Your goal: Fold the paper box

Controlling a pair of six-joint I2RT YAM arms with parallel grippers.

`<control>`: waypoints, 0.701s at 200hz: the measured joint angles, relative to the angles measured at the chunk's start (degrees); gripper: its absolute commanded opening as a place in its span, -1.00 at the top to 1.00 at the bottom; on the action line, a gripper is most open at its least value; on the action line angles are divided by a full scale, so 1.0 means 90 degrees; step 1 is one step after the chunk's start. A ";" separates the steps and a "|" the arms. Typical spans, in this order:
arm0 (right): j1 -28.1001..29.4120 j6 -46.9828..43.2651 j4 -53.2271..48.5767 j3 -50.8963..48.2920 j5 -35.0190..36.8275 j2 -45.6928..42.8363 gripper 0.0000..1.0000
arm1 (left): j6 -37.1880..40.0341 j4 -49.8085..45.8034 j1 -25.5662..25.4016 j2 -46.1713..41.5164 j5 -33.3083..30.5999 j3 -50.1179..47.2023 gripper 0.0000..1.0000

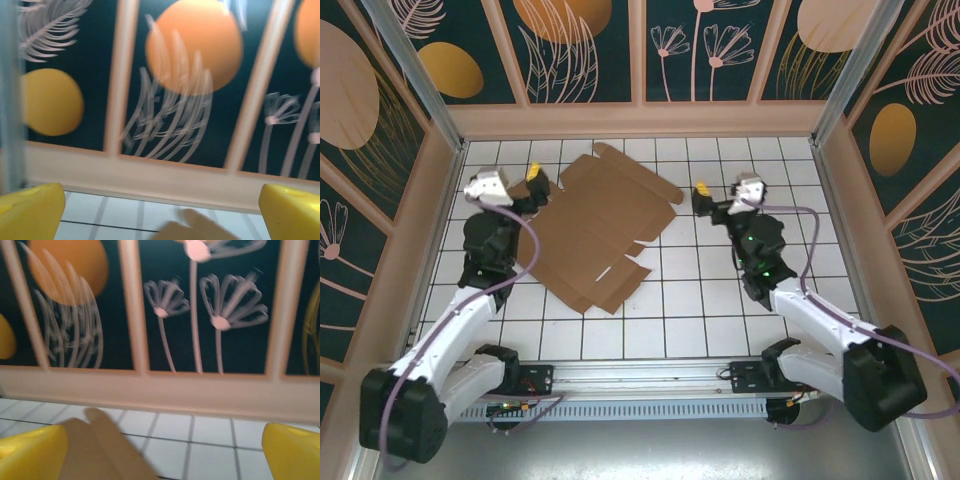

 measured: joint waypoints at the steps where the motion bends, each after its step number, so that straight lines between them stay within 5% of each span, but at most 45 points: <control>1: 0.0053 -0.0007 -0.0036 0.0039 0.0039 0.0000 -0.98 | -0.0019 -0.0134 -0.0070 0.0000 -0.0015 0.0117 -0.97; 23: 0.1083 0.0129 -0.1698 0.1498 0.0342 0.0131 -0.98 | -0.0687 -0.2035 -0.0685 0.0262 0.0073 0.1615 -0.98; 45: 0.0651 0.0510 -0.2453 0.2263 -0.0665 0.0323 -0.77 | -0.1744 -0.3276 -0.0680 0.0578 -0.0129 0.2069 -0.86; 56: 0.0172 0.0901 -0.2640 0.2351 -0.1178 0.0554 -0.66 | -0.2280 -0.3492 -0.0617 0.0610 0.0070 0.1688 -0.29; 74: -0.0294 0.1260 -0.3521 0.3276 -0.1622 0.1688 -0.39 | -0.3094 -0.3677 -0.0595 0.0945 0.0736 0.1044 1.00; 90: -0.0279 0.1423 -0.4277 0.4670 -0.1965 0.3347 -0.17 | -0.3667 -0.3633 -0.0597 0.1605 0.1338 0.0695 1.00; 112: -0.0027 0.1409 -0.5085 0.5855 -0.2098 0.5202 0.63 | -0.4425 -0.3383 -0.0602 0.2249 0.1783 -0.0119 1.00; 140: 0.0204 0.1311 -0.6105 0.7147 -0.2246 0.7055 0.93 | -0.5129 -0.3395 -0.0602 0.2637 0.1926 -0.0709 1.00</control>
